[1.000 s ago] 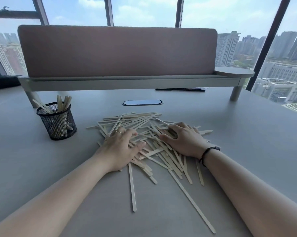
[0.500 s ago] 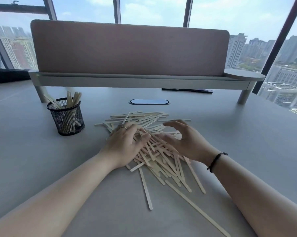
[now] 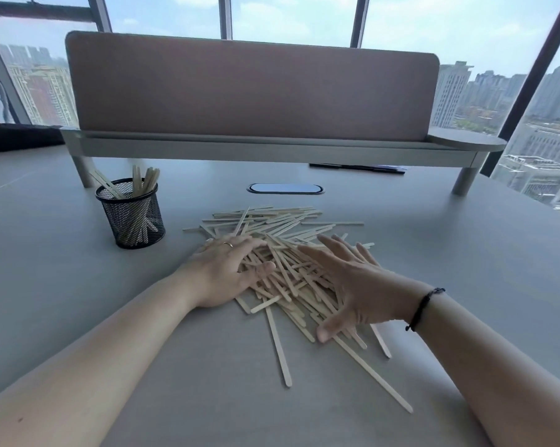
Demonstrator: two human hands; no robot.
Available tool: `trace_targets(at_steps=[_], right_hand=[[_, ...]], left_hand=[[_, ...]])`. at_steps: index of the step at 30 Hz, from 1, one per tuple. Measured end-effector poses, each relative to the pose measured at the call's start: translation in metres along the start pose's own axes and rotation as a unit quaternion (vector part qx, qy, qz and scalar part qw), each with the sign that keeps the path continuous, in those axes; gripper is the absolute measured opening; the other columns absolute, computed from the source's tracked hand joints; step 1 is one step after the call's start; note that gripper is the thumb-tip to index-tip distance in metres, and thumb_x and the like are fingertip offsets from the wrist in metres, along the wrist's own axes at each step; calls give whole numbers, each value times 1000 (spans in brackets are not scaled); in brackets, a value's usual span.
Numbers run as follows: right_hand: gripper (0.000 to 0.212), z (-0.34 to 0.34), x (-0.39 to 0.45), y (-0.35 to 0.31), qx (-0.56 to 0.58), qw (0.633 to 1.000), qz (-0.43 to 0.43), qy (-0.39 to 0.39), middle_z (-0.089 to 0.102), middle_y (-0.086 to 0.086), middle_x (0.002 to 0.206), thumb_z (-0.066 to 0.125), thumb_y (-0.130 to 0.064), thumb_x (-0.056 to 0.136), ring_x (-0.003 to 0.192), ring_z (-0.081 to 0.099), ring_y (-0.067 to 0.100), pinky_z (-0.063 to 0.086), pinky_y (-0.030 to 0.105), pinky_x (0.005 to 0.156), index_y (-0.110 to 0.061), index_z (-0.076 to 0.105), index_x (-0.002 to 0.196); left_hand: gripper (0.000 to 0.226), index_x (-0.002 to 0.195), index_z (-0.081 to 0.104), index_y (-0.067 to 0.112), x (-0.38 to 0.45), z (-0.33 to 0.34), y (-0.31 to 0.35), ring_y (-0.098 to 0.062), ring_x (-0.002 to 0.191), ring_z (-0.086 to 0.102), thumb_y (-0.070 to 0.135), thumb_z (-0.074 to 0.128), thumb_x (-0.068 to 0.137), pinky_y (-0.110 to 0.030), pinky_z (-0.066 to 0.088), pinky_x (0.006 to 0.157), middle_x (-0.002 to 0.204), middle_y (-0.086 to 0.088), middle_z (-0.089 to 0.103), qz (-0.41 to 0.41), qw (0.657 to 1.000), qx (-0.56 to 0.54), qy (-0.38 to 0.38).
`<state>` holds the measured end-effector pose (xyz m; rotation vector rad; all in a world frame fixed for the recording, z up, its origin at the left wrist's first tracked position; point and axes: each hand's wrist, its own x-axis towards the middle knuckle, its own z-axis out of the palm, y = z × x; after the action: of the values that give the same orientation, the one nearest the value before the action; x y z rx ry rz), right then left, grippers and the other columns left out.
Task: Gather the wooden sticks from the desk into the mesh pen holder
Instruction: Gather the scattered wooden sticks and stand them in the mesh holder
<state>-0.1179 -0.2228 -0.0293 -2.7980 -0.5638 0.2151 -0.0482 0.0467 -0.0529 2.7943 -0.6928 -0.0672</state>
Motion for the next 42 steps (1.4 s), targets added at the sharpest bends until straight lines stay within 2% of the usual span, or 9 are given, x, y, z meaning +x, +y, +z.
trace_targets(at_steps=[4,10,12,14,17,23,27,36,42], right_hand=[[132,-1,4,5,-4,998,5,58,-3,-10,167,69,-90,43,154,-12,13,-6,51,124,-58,0,150],[116,-4,9,17,-8,993,28,111,32,-12,158,65,-90,54,144,32,20,30,44,117,-46,22,153],[106,0,12,17,9,994,40,101,32,-12,159,66,-82,65,145,31,19,27,43,119,-43,22,154],[99,5,15,16,12,995,58,79,24,-10,164,64,-72,75,151,17,14,12,41,124,-38,17,156],[107,8,26,15,7,994,70,79,28,-5,162,55,-80,71,151,18,17,3,42,125,-33,15,158],[97,5,35,3,-12,992,57,108,46,-6,127,58,-83,66,125,41,21,30,36,110,-37,39,149],[72,6,37,9,36,990,48,130,52,-4,114,72,-66,74,111,51,20,43,37,97,-35,55,137],[47,10,35,4,7,987,18,158,57,1,120,64,-52,88,111,55,22,45,32,92,-31,58,130],[37,11,32,2,-44,985,-24,166,59,1,119,54,-47,95,112,56,25,48,39,92,-30,58,127]], left_hand=[[85,149,30,50,-4,-3,9,-13,150,17,91,13,77,-49,24,119,161,14,30,-1,1000,1,2],[92,143,35,55,-7,-5,8,-15,145,27,101,30,64,-47,30,116,152,12,40,10,999,-40,12],[103,142,39,54,-6,-4,7,-15,142,31,104,43,52,-44,31,117,146,12,44,30,998,-55,14],[112,142,43,53,-6,-4,7,-13,138,33,104,50,43,-39,32,116,142,13,47,49,997,-62,18],[105,137,47,53,-7,-5,9,-11,129,36,96,62,43,-32,34,108,132,14,51,55,995,-74,30],[103,132,56,46,-7,-5,12,-9,122,36,97,58,42,-29,30,100,115,18,53,47,996,-63,44],[99,131,58,42,-5,-3,12,-11,124,38,96,54,47,-31,32,103,112,14,54,44,996,-57,58],[108,131,52,38,-1,3,9,-13,138,35,106,36,50,-39,27,117,142,13,42,69,993,-41,89],[104,150,23,45,-5,-1,13,-15,147,30,97,44,62,-37,26,120,160,11,34,56,997,-54,6]])
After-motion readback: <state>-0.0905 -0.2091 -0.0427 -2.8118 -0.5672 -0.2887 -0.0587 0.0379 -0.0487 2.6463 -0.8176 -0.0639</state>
